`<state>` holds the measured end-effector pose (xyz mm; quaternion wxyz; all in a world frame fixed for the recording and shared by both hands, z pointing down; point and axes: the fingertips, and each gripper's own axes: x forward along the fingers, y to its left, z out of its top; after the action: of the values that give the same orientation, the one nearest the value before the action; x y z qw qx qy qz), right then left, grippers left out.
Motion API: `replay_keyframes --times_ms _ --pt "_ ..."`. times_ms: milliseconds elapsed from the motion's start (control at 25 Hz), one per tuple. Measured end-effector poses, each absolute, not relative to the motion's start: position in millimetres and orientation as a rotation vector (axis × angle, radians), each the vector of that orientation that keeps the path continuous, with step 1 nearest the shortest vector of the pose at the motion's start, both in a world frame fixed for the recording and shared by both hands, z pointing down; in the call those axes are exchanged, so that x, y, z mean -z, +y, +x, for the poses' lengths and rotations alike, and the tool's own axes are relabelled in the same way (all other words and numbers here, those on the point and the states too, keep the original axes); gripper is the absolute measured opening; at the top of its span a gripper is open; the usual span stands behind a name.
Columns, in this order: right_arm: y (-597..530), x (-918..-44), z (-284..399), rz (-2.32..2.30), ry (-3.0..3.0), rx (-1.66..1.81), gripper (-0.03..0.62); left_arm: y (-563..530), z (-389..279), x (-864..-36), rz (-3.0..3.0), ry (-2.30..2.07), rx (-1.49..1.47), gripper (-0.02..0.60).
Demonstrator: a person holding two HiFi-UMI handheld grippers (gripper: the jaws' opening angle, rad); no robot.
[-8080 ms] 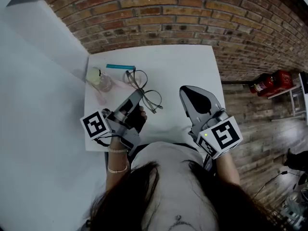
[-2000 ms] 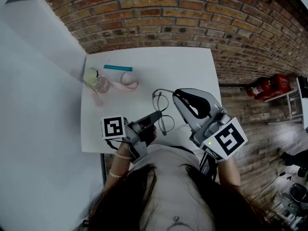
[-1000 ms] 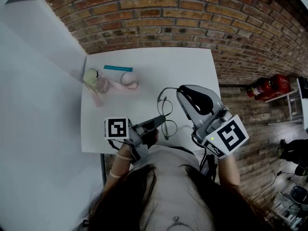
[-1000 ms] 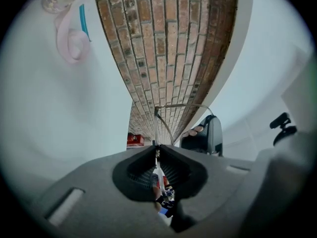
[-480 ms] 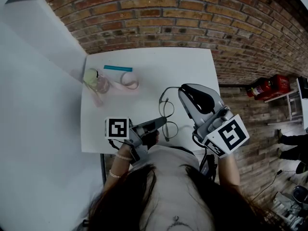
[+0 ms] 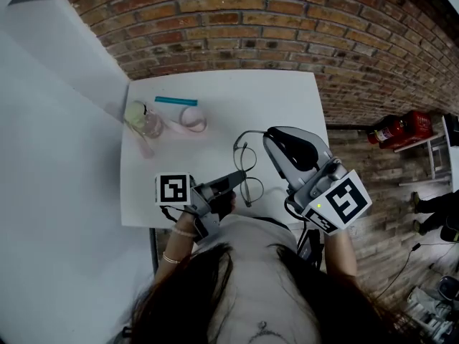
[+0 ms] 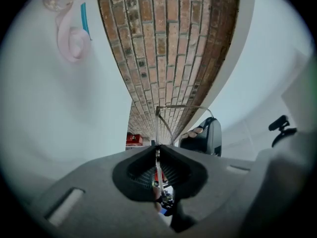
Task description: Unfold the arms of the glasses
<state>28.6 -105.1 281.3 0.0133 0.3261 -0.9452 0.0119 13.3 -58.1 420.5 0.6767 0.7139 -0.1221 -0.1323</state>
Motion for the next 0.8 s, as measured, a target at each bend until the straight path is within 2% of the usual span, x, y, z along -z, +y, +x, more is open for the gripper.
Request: replay_keyframes --times_ms 800 --pt "-102.1 -274.4 33.3 1.022 -2.965 -0.032 0.040 -63.7 7.4 -423.9 1.608 -0.306 0.316 0.021"
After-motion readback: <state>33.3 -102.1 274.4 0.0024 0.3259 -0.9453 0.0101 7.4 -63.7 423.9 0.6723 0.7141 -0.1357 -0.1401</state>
